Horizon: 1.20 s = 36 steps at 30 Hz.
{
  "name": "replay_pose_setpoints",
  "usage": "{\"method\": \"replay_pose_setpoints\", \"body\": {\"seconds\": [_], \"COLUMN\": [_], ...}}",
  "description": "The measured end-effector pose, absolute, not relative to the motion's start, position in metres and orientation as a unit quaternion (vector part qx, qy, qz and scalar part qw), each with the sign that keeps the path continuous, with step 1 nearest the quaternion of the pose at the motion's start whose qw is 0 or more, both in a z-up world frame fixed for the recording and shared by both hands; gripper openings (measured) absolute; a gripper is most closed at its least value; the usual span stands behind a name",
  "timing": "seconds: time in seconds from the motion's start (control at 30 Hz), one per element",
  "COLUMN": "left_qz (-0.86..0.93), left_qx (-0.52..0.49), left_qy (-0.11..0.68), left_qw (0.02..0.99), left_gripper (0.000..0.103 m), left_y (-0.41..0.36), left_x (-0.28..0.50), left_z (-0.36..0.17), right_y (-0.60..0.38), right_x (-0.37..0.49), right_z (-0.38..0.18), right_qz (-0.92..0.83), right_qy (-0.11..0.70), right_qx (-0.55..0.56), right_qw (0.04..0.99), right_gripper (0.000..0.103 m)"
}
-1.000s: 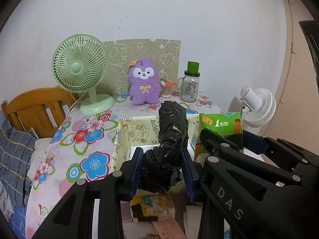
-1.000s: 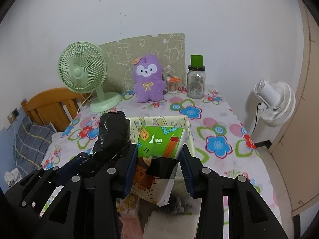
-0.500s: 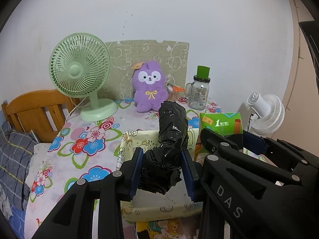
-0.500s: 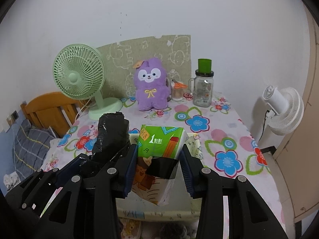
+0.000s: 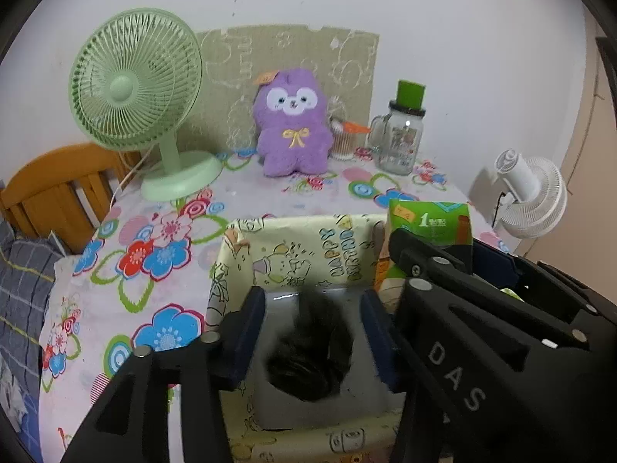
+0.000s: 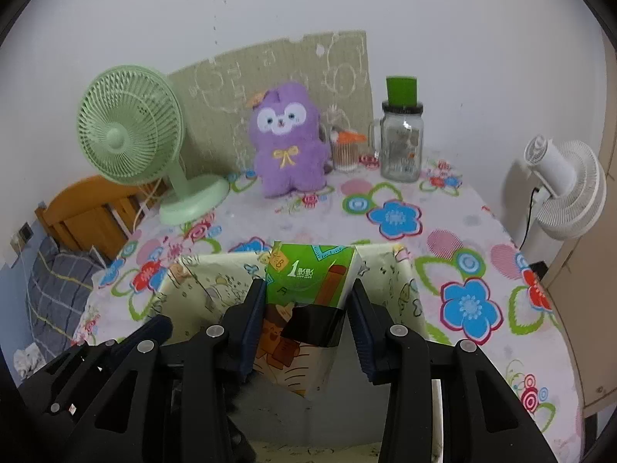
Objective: Organize soft objects
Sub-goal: 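Open left tool to drop black bag in box while right releases tissue pack, then withdraw both open tools from the box back toward the remaining items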
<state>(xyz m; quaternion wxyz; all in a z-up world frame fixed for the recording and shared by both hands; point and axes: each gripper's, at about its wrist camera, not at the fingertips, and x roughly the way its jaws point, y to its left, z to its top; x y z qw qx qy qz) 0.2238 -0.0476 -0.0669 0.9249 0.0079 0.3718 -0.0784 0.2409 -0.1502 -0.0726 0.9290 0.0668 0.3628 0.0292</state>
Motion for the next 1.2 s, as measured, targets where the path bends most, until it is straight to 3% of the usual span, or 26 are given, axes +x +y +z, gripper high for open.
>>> {"method": "replay_pose_setpoints", "body": {"seconds": [0.1,0.23,0.4,0.63,0.77,1.2], "left_qz": [-0.069,-0.072,-0.083,-0.078,-0.076,-0.078], "left_qx": [0.009,0.001,0.005,0.008,0.016,0.011], "left_qy": [0.378,0.380,0.378,0.364,0.349,0.345], "left_qw": [0.923,0.922,0.922,0.928,0.934,0.935], "left_gripper": [0.067,0.076,0.083,0.086,0.095,0.099], "left_y": [-0.047,-0.045,-0.045,-0.045,-0.046,-0.045], "left_x": [0.227,0.228,0.226,0.215,0.204,0.183], "left_z": [-0.072,-0.072,-0.070,-0.061,-0.055,-0.046], "right_y": [-0.151,-0.148,-0.146,-0.144,-0.142,-0.145], "right_x": [0.243,0.244,0.240,0.230,0.220,0.193], "right_z": [-0.075,-0.074,-0.069,-0.064,-0.059,-0.045], "right_qz": [0.033,0.048,0.039,0.030,0.028,0.034], "right_qy": [0.365,0.367,0.362,0.360,0.352,0.341], "right_qx": [0.063,0.056,0.034,0.022,0.017,0.016], "right_qw": [0.928,0.927,0.931,0.932,0.936,0.939], "right_gripper": [0.049,0.075,0.086,0.092,0.094,0.099]}}
